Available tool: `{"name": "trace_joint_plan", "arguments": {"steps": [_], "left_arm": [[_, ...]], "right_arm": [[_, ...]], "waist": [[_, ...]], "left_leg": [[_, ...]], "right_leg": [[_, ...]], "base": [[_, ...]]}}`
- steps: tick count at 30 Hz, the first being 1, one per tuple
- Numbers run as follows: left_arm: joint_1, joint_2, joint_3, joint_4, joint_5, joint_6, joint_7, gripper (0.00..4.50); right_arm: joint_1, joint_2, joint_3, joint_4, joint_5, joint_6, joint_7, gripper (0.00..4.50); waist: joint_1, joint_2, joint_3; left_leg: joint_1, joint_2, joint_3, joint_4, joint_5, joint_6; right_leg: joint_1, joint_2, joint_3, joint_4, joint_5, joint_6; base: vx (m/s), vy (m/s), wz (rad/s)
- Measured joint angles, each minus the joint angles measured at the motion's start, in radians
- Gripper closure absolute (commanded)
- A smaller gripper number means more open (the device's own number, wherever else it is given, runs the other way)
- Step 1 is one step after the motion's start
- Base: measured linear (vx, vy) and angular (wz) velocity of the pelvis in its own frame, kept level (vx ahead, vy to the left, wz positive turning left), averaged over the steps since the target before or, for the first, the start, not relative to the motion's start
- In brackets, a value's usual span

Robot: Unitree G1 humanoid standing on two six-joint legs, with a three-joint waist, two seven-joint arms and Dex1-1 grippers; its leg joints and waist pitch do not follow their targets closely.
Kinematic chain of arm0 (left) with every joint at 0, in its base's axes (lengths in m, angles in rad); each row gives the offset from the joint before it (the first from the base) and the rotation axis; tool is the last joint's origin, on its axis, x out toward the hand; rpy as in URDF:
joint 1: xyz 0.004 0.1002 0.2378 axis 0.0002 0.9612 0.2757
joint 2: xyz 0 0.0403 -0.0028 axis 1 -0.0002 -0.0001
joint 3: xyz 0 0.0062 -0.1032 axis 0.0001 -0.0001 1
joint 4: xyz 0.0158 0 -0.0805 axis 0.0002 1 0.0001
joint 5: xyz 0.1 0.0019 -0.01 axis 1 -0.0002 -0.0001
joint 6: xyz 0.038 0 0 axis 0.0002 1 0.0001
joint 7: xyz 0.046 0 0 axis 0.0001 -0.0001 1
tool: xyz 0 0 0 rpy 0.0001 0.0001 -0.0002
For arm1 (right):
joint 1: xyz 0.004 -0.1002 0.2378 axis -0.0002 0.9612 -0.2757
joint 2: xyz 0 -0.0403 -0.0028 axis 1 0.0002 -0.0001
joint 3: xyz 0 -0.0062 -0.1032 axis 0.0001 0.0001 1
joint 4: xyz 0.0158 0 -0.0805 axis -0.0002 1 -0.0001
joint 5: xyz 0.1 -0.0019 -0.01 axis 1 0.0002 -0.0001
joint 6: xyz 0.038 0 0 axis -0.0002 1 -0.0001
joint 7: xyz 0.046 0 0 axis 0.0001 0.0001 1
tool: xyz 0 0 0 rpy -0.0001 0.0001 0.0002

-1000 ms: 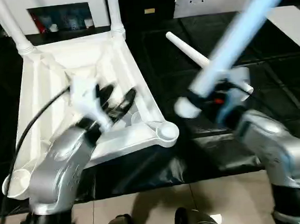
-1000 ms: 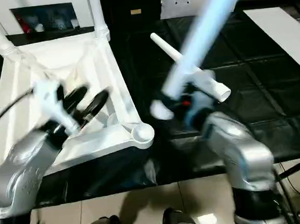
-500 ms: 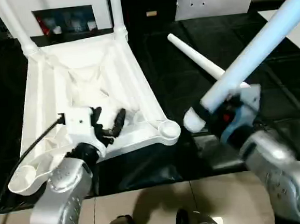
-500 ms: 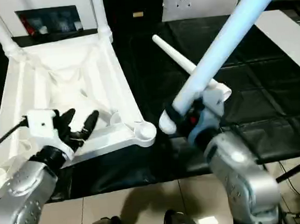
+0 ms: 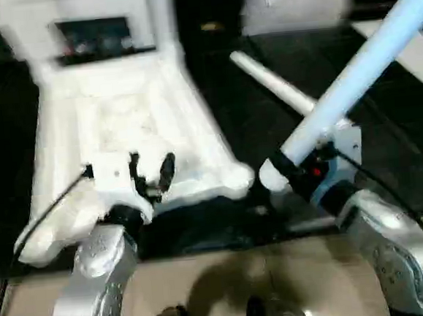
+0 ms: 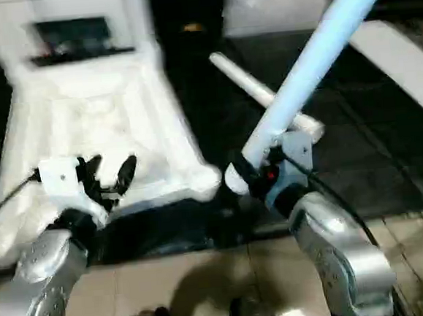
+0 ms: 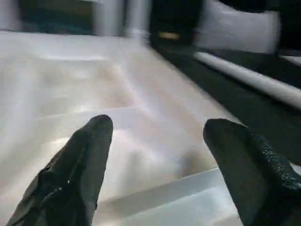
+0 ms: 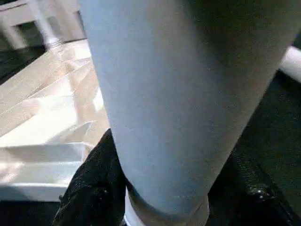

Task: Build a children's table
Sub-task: Insert table leg to table base, then move to table

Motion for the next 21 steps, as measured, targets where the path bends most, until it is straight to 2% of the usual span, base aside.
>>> {"name": "trace_joint_plan", "arguments": {"steps": [1, 2, 3, 4, 5, 6, 7, 8, 9, 10, 11, 12, 13, 14, 15, 16, 17, 18, 19, 20, 21], "left_arm": [[0.004, -0.001, 0.0, -0.006, 0.006, 0.003, 0.004, 0.65], [0.024, -0.001, 0.009, -0.014, 0.008, 0.003, 0.008, 0.65], [0.034, 0.002, 0.008, -0.013, 0.007, 0.016, 0.008, 0.65], [0.032, 0.001, 0.003, -0.014, 0.006, 0.021, 0.008, 0.65], [0.036, 0.0, -0.003, -0.015, 0.006, 0.023, 0.008, 0.65], [0.046, -0.001, -0.01, -0.015, 0.006, 0.03, 0.008, 0.65], [0.046, 0.003, -0.01, -0.015, 0.007, 0.033, 0.007, 0.65], [0.043, 0.011, -0.007, -0.017, 0.007, 0.033, 0.006, 0.65], [0.034, 0.014, -0.002, -0.018, 0.005, 0.033, 0.003, 0.65], [0.025, 0.016, 0.004, -0.018, 0.004, 0.033, -0.001, 0.65], [0.018, 0.016, 0.002, -0.02, 0.002, 0.033, -0.006, 0.65], [0.016, 0.012, 0.007, -0.034, 0.0, 0.03, -0.01, 0.65], [0.026, 0.009, 0.007, -0.038, -0.001, 0.029, -0.015, 0.65], [0.039, 0.011, 0.007, -0.039, -0.005, 0.03, -0.022, 0.65], [0.042, 0.014, 0.005, -0.038, -0.006, 0.032, -0.029, 0.65], [0.042, 0.014, 0.003, -0.041, -0.007, 0.032, -0.034, 0.65], [0.042, 0.014, 0.003, -0.044, -0.006, 0.031, -0.035, 0.65], [0.042, 0.016, 0.004, -0.045, -0.004, 0.029, -0.034, 0.65], [0.042, 0.016, 0.007, -0.045, -0.003, 0.027, -0.032, 0.65], [0.041, 0.016, 0.009, -0.045, -0.004, 0.024, -0.028, 0.65], [0.04, 0.016, 0.02, -0.045, -0.004, 0.02, -0.026, 0.65]], "right_arm": [[-0.01, -0.018, 0.017, 0.009, -0.003, -0.001, 0.011, 2.58], [-0.025, -0.024, 0.032, 0.01, -0.006, -0.002, 0.02, 2.58], [-0.021, -0.013, 0.035, 0.004, -0.006, -0.008, 0.023, 2.58], [-0.008, -0.012, 0.035, 0.002, -0.003, -0.011, 0.027, 2.58], [0.01, -0.018, 0.035, 0.007, -0.002, -0.014, 0.031, 2.58], [0.018, -0.028, 0.034, 0.007, -0.002, -0.016, 0.033, 2.58], [0.019, -0.031, 0.032, 0.006, -0.003, -0.018, 0.033, 2.58], [0.021, -0.027, 0.032, 0.005, -0.003, -0.019, 0.032, 2.58], [0.025, -0.018, 0.032, 0.003, -0.004, -0.021, 0.028, 2.58], [0.039, -0.008, 0.035, 0.0, -0.008, -0.023, 0.022, 2.58], [0.053, -0.007, 0.036, -0.002, -0.01, -0.023, 0.017, 2.58], [0.049, -0.007, 0.038, -0.001, -0.013, -0.025, 0.01, 2.58], [0.04, -0.006, 0.042, 0.002, -0.017, -0.026, 0.008, 2.58], [0.038, -0.007, 0.054, 0.004, -0.027, -0.034, 0.006, 2.58], [0.041, -0.011, 0.064, 0.005, -0.035, -0.044, 0.007, 2.58], [0.043, -0.019, 0.071, 0.01, -0.043, -0.045, 0.008, 2.58], [0.042, -0.023, 0.072, 0.01, -0.048, -0.049, 0.009, 2.58], [0.041, -0.025, 0.072, 0.011, -0.052, -0.052, 0.009, 2.58], [0.038, -0.024, 0.072, 0.014, -0.052, -0.054, 0.01, 2.58], [0.036, -0.024, 0.072, 0.018, -0.052, -0.061, 0.011, 2.58], [0.025, -0.022, 0.075, 0.024, -0.052, -0.064, 0.012, 2.58]], "waist": [[0.002, -0.019, 0.008], [0.012, -0.003, 0.009], [0.008, 0.0, 0.012], [0.007, -0.008, 0.017], [0.008, -0.023, 0.024], [0.002, -0.024, 0.023], [-0.008, -0.019, 0.02], [-0.013, -0.011, 0.017], [-0.016, -0.008, 0.017], [-0.015, -0.01, 0.017], [0.0, -0.018, 0.013], [0.019, -0.045, 0.006], [0.027, -0.035, 0.008], [0.031, -0.028, 0.004], [0.03, -0.022, 0.003], [0.028, -0.018, 0.002], [0.021, -0.02, 0.002], [0.009, -0.019, 0.002], [-0.004, -0.019, 0.002], [-0.014, -0.018, 0.001], [-0.032, -0.017, 0.002]], "left_leg": [[0.007, 0.004, 0.023, 0.071, -0.044, -0.008], [0.014, 0.016, 0.024, 0.165, -0.095, 0.016], [0.074, -0.004, 0.029, 0.186, -0.17, 0.035], [0.096, -0.022, 0.033, 0.16, -0.183, 0.042], [0.105, -0.03, 0.032, 0.127, -0.18, 0.044], [0.109, -0.022, 0.03, 0.092, -0.167, 0.047], [0.109, -0.012, 0.031, 0.072, -0.145, 0.05], [0.107, 0.003, 0.037, 0.065, -0.124, 0.045], [0.103, 0.013, 0.044, 0.065, -0.118, 0.034], [0.106, 0.013, 0.056, 0.067, -0.116, 0.03], [0.108, 0.013, 0.075, 0.068, -0.116, 0.029], [0.111, 0.014, 0.099, 0.076, -0.112, 0.015], [0.1, 0.01, 0.081, 0.094, -0.116, 0.011], [0.085, 0.003, 0.063, 0.097, -0.116, 0.012], [0.073, -0.004, 0.047, 0.083, -0.114, 0.011], [0.075, -0.006, 0.041, 0.07, -0.11, 0.003], [0.078, -0.005, 0.039, 0.065, -0.109, 0.002], [0.083, 0.003, 0.037, 0.057, -0.11, 0.002], [0.09, 0.01, 0.036, 0.051, -0.11, 0.003], [0.096, 0.016, 0.034, 0.048, -0.11, 0.003], [0.105, 0.024, 0.032, 0.045, -0.11, 0.002]], "right_leg": [[-0.019, 0.022, 0.025, 0.003, 0.009, 0.001], [-0.018, 0.039, 0.031, 0.011, 0.013, -0.002], [-0.007, 0.057, 0.038, 0.001, 0.022, 0.0], [-0.003, 0.065, 0.06, -0.012, 0.024, 0.004], [0.002, 0.073, 0.08, -0.037, 0.028, 0.009], [0.011, 0.074, 0.074, -0.076, 0.03, 0.013], [0.019, 0.071, 0.055, -0.101, 0.035, 0.01], [0.024, 0.066, 0.032, -0.114, 0.041, 0.007], [0.025, 0.055, 0.013, -0.097, 0.042, 0.007], [0.02, 0.029, 0.007, -0.048, 0.033, 0.011], [0.028, 0.011, 0.038, 0.011, 0.015, 0.018], [0.026, -0.006, 0.075, 0.038, 0.004, 0.052], [0.013, 0.003, 0.075, 0.036, 0.005, 0.054], [0.011, 0.009, 0.076, 0.033, 0.005, 0.054], [0.01, 0.018, 0.079, 0.028, 0.005, 0.054], [0.012, 0.019, 0.077, 0.019, 0.005, 0.054], [0.015, 0.023, 0.074, 0.011, 0.006, 0.053], [0.025, 0.034, 0.074, -0.009, 0.006, 0.049], [0.038, 0.036, 0.064, -0.027, 0.012, 0.037], [0.049, 0.035, 0.05, -0.043, 0.014, 0.034], [0.065, 0.034, 0.033, -0.062, 0.018, 0.024]], "base": [[-0.027, -0.189, 0.8], [0.045, -0.194, 0.64], [0.063, -0.119, 0.31], [0.063, -0.119, 0.31], [-0.028, -0.118, 0.23], [-0.08, -0.082, 0.08], [-0.08, -0.082, 0.08], [-0.09, -0.022, 0.01], [-0.132, -0.027, 0.0], [-0.132, -0.027, 0.0], [-0.064, -0.065, 0.19], [0.032, -0.152, 0.19], [0.032, -0.152, 0.19], [0.058, -0.14, 0.06], [0.033, -0.073, 0.13], [0.033, -0.073, 0.13], [-0.004, -0.055, 0.12], [0.0, 0.0, 0.0], [0.0, 0.0, 0.0], [0.0, 0.0, 0.0], [0.024, 0.052, -0.12]]}}
